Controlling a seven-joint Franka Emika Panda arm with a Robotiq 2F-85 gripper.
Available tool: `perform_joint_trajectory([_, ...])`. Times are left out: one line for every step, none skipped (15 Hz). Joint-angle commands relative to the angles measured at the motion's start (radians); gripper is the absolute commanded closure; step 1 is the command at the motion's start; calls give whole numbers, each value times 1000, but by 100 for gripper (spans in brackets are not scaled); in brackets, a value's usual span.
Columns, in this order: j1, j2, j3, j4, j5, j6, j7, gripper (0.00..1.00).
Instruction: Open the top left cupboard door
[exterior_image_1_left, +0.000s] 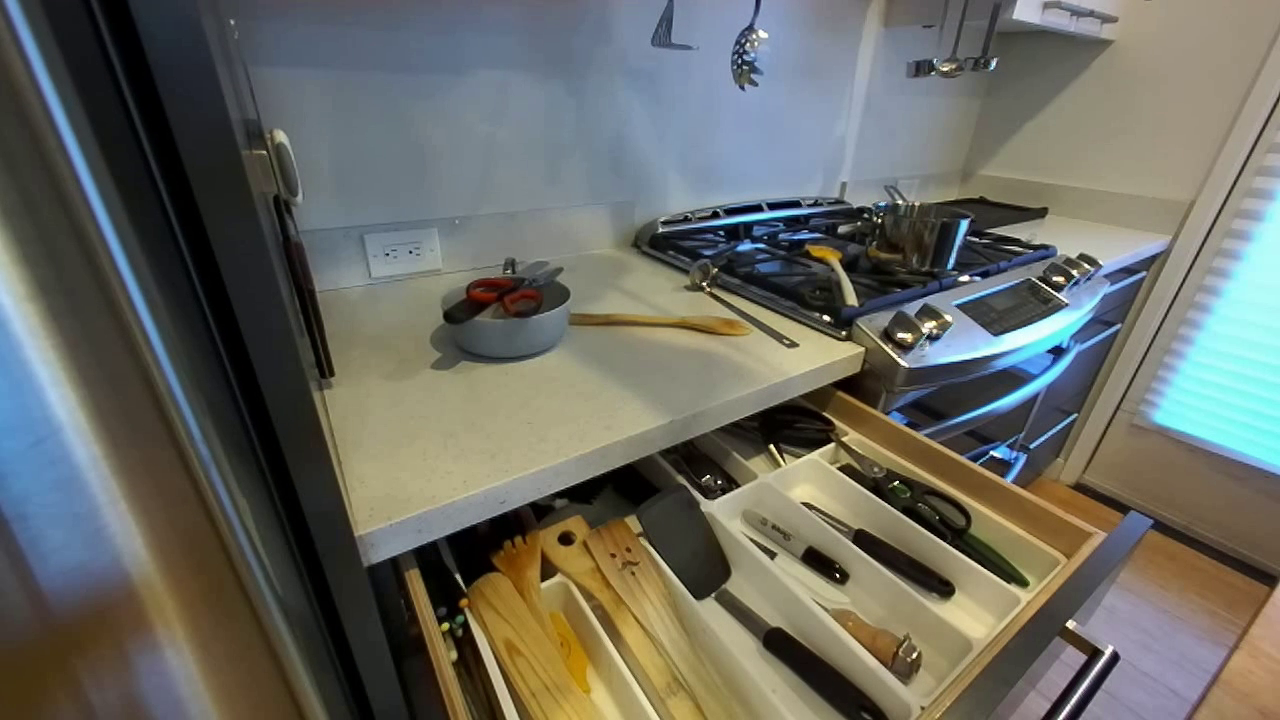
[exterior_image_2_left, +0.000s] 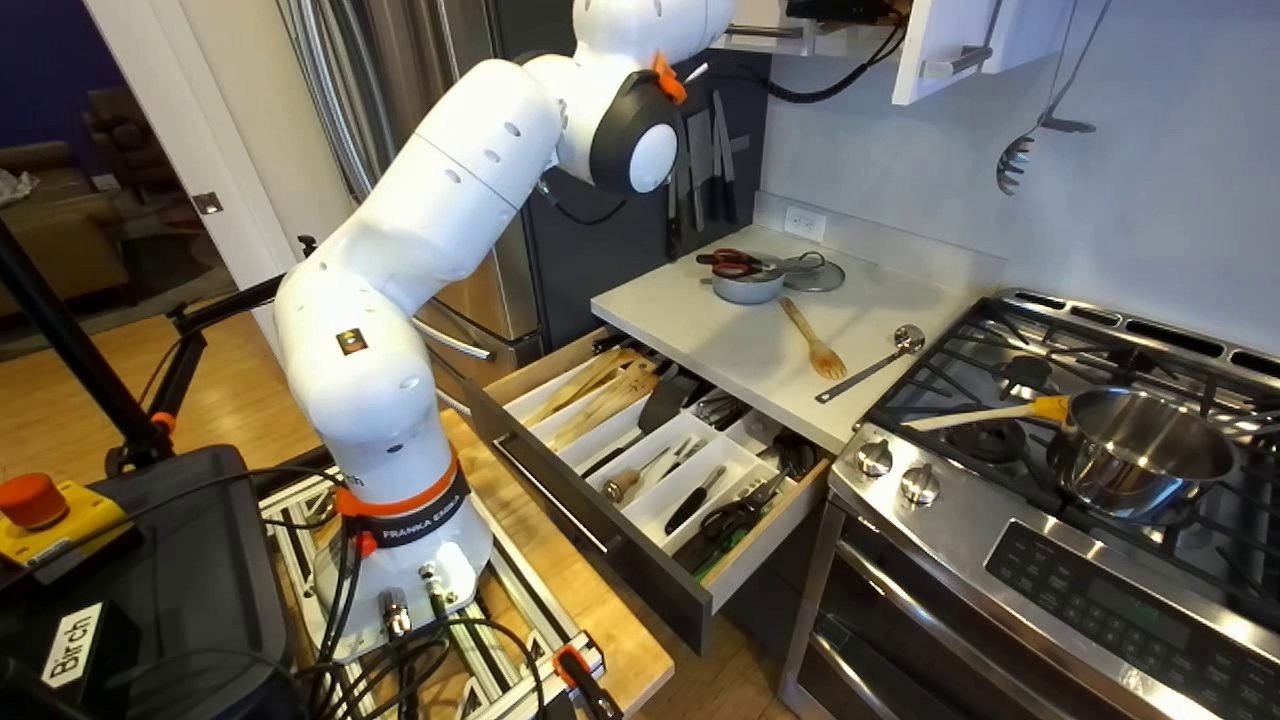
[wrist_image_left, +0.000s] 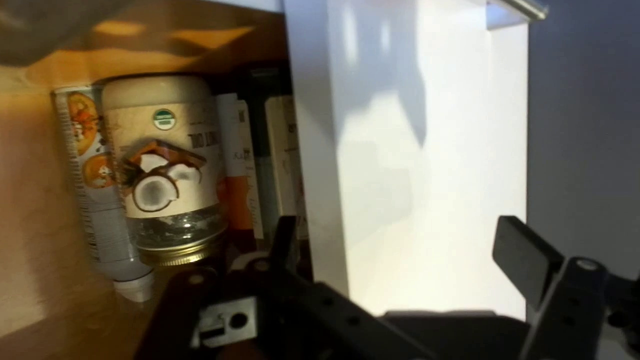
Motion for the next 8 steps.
perform_joint_trajectory([-47,33,80,38,82,-130,17,0])
perform_joint_trajectory([-59,29,90,31,92,-162,33,0])
perform_joint_trajectory([-71,18,96,20,98,-200,56,0])
perform_joint_trajectory([-84,11,105,16,104,-237,77,0])
perform_joint_trajectory([-95,4,112,12,107,-275,100,0])
perform_joint_trajectory([-104,-4,114,6,104,-312,131,0])
perform_joint_trajectory([-112,-12,121,2,104,-345,158,0])
perform_joint_trajectory([-120,-17,127,1,105,-378,182,0])
